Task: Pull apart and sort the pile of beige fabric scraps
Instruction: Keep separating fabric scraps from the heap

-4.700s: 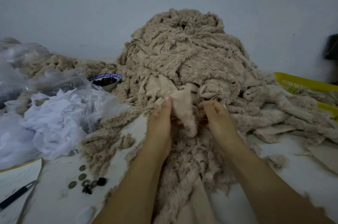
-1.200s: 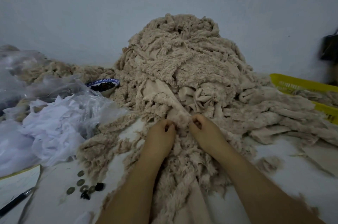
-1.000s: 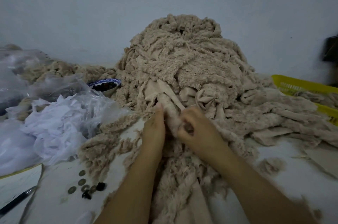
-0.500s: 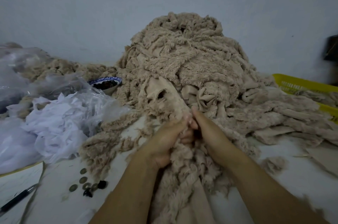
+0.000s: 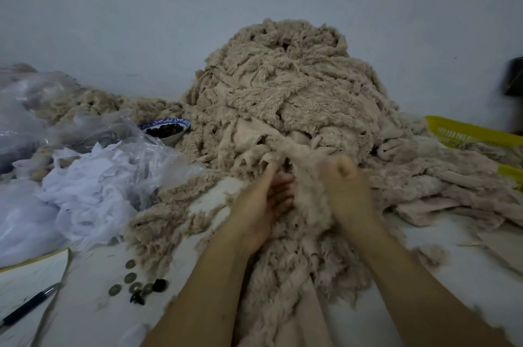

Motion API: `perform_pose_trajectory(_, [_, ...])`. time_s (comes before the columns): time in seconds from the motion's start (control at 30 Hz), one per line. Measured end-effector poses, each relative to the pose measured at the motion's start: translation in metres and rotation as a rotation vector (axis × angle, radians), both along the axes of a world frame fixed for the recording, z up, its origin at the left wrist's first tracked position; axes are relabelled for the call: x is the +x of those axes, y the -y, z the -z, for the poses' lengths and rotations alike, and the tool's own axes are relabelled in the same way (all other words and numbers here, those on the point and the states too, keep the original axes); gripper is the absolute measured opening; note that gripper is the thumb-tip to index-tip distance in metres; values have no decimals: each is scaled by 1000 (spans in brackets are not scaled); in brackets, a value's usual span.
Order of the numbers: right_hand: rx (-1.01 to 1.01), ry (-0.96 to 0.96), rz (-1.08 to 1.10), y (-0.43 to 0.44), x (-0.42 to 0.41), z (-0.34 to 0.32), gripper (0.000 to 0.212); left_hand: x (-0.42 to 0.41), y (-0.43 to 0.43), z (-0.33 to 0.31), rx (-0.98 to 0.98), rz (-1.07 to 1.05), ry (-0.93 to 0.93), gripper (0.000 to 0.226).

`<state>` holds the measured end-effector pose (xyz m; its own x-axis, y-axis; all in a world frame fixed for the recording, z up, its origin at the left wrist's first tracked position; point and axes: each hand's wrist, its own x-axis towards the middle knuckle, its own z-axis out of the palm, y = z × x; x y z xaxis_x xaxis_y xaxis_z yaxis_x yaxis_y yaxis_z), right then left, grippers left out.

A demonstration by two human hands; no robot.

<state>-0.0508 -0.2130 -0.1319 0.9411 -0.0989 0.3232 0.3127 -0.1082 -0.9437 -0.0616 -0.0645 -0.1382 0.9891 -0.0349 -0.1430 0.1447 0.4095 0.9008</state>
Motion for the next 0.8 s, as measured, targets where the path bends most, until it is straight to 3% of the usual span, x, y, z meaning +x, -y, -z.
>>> perform_pose_trajectory(0.1, [-488,114,-345,-24,-13,6,40,-1,-4,-2,-38,6,2,47])
perform_pose_trajectory(0.2, [-746,228,-398,-30,-14,8,47,1,-6,0,-6,-95,-86,24])
perform_pose_trajectory(0.33, [-865,197,-440,-25,-16,7,49,3,-7,-1,-91,-156,-189,23])
perform_pose_trajectory(0.47, [-837,133,-476,-28,-17,12,45,4,-12,-3,-436,-132,-156,34])
perform_pose_trajectory(0.5, [-822,93,-477,-27,-15,13,44,4,-13,-4,-378,-122,-89,36])
perform_pose_trajectory(0.6, [-655,-25,-406,-20,-10,14,41,-8,-7,-7,63,-20,180,37])
perform_pose_trajectory(0.7, [-174,-200,-203,-10,-3,14,38,-23,11,-6,244,322,304,37])
perform_pose_trajectory(0.77, [107,-320,-148,-6,1,13,35,-24,19,-1,329,380,324,36])
perform_pose_trajectory(0.8, [234,-376,-192,-5,2,11,46,-23,20,-1,345,342,311,35])
